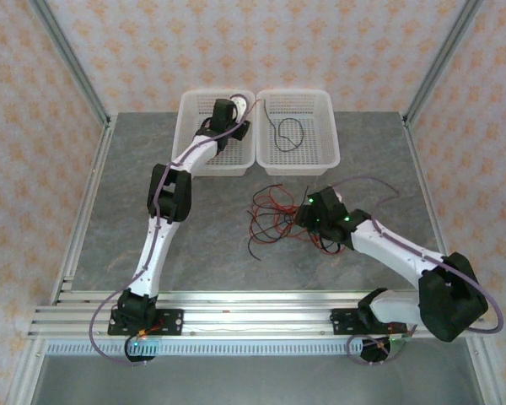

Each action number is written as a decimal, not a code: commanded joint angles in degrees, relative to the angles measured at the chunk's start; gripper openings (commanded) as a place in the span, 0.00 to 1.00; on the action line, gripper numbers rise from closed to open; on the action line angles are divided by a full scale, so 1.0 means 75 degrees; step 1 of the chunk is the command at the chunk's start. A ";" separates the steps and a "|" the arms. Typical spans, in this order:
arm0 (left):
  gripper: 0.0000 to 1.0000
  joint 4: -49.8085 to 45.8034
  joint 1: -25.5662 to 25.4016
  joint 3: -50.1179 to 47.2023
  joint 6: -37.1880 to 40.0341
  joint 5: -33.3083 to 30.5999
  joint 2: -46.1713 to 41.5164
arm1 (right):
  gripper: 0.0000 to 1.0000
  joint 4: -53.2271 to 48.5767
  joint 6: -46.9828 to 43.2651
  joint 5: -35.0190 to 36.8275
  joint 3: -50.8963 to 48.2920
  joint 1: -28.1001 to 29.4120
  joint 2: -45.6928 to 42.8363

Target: Untangle the cables

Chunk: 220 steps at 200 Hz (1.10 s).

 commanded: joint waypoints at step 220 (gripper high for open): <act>0.00 -0.1117 0.0738 -0.1817 -0.4170 -0.0178 -0.1749 | 0.60 0.0127 0.0078 0.0082 -0.0010 0.0153 -0.0248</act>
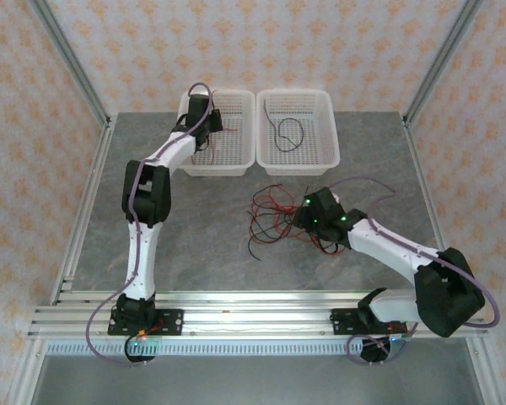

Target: Untangle the cables

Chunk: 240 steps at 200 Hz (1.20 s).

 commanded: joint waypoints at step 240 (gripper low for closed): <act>0.99 0.1292 -0.0313 -0.4100 -0.1075 0.1328 -0.6828 | 0.60 -0.1061 -0.0310 0.0846 0.0492 0.0545 -0.0225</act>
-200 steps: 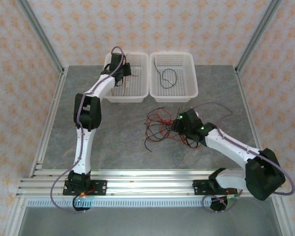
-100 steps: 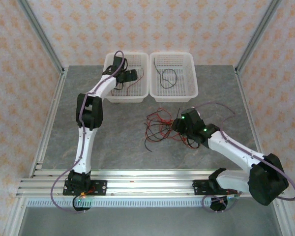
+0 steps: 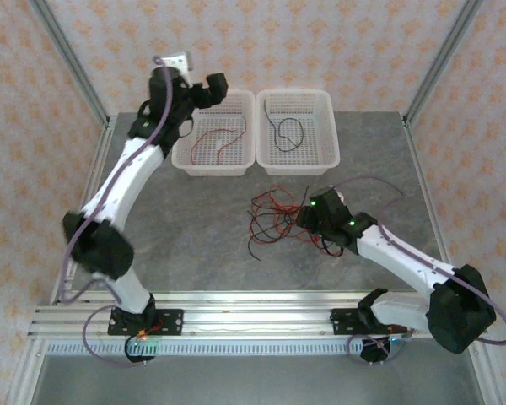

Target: Untangle the cables

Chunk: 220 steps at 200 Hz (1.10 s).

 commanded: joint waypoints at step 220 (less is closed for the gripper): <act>0.47 0.0931 0.0066 -0.6365 -0.1554 0.1316 -0.5082 | 0.33 -0.0873 -0.1886 0.2013 0.1551 0.0589 0.2450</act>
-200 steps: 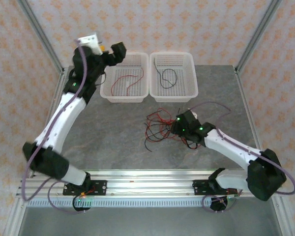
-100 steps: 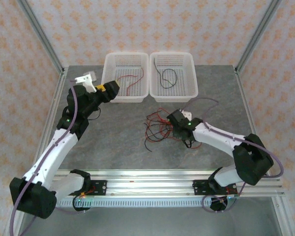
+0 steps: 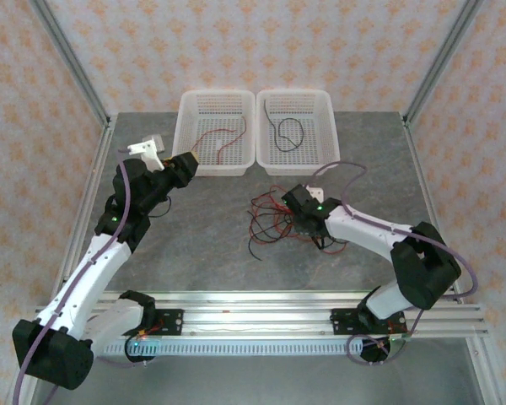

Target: Untangle the cables

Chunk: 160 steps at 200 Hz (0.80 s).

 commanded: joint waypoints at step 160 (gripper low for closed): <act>0.48 -0.0382 -0.0052 0.0000 0.0311 -0.0420 -0.0096 | 0.05 0.2488 -0.0725 -0.2666 0.0244 -0.0144 0.1459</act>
